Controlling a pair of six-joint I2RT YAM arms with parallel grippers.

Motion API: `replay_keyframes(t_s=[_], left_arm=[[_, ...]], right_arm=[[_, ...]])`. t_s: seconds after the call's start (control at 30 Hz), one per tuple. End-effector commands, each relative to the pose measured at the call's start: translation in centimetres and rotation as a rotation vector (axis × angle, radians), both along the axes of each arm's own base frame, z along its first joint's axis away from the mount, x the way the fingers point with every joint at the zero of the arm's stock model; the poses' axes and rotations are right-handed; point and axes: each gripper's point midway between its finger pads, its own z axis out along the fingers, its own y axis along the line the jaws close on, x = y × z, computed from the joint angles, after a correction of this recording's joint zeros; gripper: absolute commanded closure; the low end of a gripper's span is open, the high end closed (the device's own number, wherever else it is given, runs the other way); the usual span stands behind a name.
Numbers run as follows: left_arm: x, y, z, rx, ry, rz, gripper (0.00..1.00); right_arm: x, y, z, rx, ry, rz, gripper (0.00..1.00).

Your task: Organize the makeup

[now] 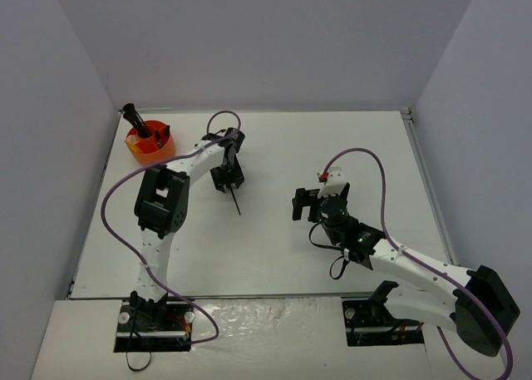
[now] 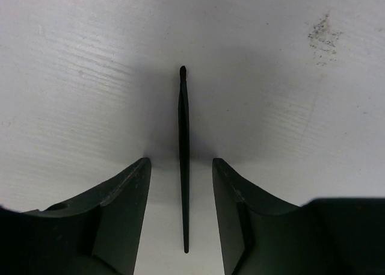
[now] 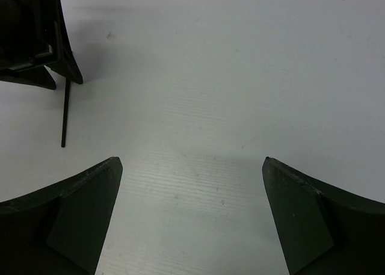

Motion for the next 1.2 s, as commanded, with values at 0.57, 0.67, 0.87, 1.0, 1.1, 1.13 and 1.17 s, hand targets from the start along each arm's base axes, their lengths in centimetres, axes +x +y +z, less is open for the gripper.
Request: replay_keyframes(t_s=[0.57,0.67,0.87,1.0,1.1,1.13,1.17], left_arm=[[0.7,1.8,1.6,0.098,-0.03,-0.018,1.0],[2.0,2.6,6.1,0.127,-0.164,-0.063,1.0],[4.4,5.8,19.7,0.238,-0.602,-0.126,1.0],[4.8,9.7,26.6,0.326,-0.829,-0.069,1.0],[5.0,12.8,31.6,0.384,-1.036,-0.031,1.0],[4.9,14.2,32.6,0.417,-1.07,-0.023,1.0],[5.2,15.3,33.7,0.438,-1.119,-0.012,1.0]], right_arm=[[1.2,0.9,2.1,0.065,-0.06,-0.006,0.0],[1.2,0.7,2.0,0.063,-0.061,-0.009,0.0],[1.3,0.8,1.8,0.061,-0.057,-0.009,0.0],[1.4,0.9,1.7,0.06,-0.053,-0.004,0.0],[1.4,0.9,1.5,0.059,-0.051,-0.004,0.0],[1.4,0.9,1.4,0.059,-0.05,-0.003,0.0],[1.4,0.9,1.3,0.059,-0.05,-0.001,0.0]])
